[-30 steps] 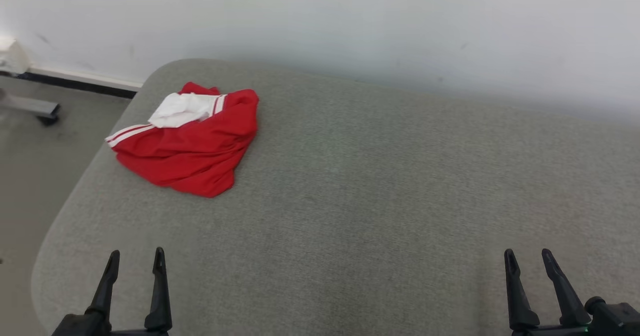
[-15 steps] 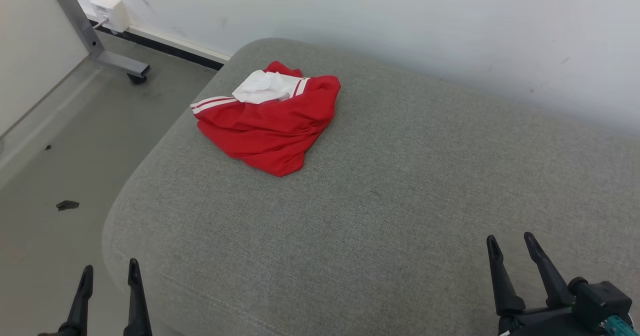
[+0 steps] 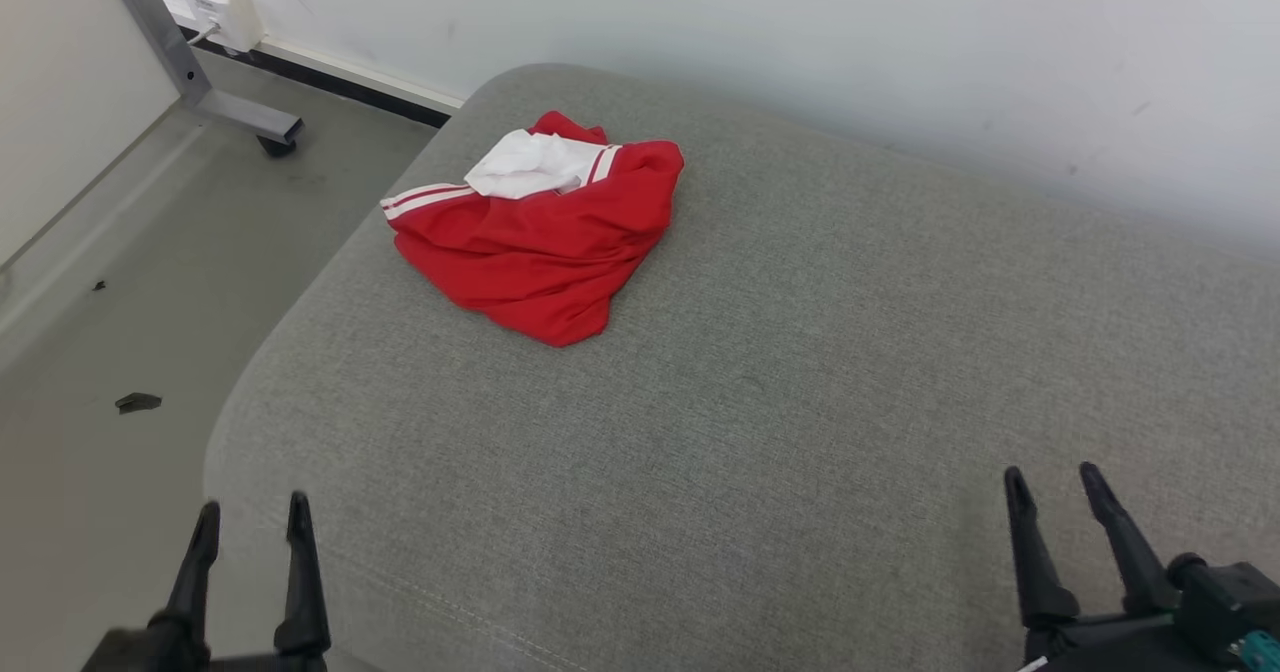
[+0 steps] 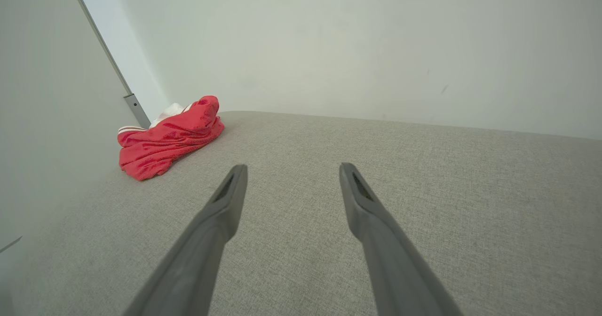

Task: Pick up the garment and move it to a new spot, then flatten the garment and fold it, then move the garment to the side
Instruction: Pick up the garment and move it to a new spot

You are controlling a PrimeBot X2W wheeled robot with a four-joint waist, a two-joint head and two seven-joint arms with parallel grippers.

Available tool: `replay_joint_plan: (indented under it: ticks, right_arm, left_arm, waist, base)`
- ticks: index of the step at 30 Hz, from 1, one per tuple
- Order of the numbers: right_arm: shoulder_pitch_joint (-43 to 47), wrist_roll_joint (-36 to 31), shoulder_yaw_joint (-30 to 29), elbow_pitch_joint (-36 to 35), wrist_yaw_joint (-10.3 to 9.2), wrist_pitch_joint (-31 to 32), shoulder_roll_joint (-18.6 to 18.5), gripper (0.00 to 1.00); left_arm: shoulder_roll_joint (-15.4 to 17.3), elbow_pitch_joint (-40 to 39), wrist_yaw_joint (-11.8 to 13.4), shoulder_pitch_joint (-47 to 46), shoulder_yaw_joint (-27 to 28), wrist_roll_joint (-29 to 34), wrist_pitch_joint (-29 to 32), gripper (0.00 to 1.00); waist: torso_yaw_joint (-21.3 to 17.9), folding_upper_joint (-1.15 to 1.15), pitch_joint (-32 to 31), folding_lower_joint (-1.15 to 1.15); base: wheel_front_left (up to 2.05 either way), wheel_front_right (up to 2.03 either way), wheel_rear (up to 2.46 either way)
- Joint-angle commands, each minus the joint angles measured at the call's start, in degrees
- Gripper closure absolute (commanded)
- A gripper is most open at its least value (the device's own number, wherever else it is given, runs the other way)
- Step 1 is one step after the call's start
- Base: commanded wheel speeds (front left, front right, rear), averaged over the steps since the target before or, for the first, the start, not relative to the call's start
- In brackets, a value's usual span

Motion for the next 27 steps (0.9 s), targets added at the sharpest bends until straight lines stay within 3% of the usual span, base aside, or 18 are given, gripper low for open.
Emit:
replay_joint_plan:
  ticks: [1, 9, 14, 20, 27]
  right_arm:
    - [0.79, -0.22, -0.64, -0.39, -0.14, -0.25, -0.3, 0.0]
    - [-1.38, -1.23, -3.11, -3.67, -0.14, 1.36, -2.0, 0.0]
    - [-3.71, -0.93, -5.95, -6.26, -0.14, 1.76, -4.07, 0.0]
    - [-6.21, -0.37, -8.93, -8.52, -0.14, 1.34, -5.03, 0.0]
    - [-7.91, -0.08, -10.82, -9.23, -0.14, 0.0, -4.41, 0.0]
  left_arm:
    - [0.42, 0.91, -0.44, -2.05, 0.05, -0.4, -0.01, 0.0]
    - [2.31, 5.13, -1.77, -14.43, 0.18, -1.74, 0.0, 0.0]
    - [4.0, 9.07, -2.09, -26.87, -0.51, -2.12, 0.0, 0.0]
    - [7.57, 13.44, -2.03, -41.32, -0.24, -2.01, 1.14, 0.0]
    - [11.34, 20.72, -2.22, -53.57, 0.22, -2.84, 4.05, 0.0]
  waist:
    - [-0.66, -0.01, 0.47, 0.0]
    - [-7.39, -0.01, 6.42, 0.0]
    - [-13.05, -0.01, 12.89, 0.0]
    - [-20.25, -0.01, 20.51, 0.0]
    - [-25.76, -0.01, 24.98, 0.0]
  base:
    - [0.0, 0.0, 0.0]
    - [0.0, 0.0, 0.0]
    - [0.0, 0.0, 0.0]
    - [0.0, 0.0, 0.0]
    - [0.0, 0.0, 0.0]
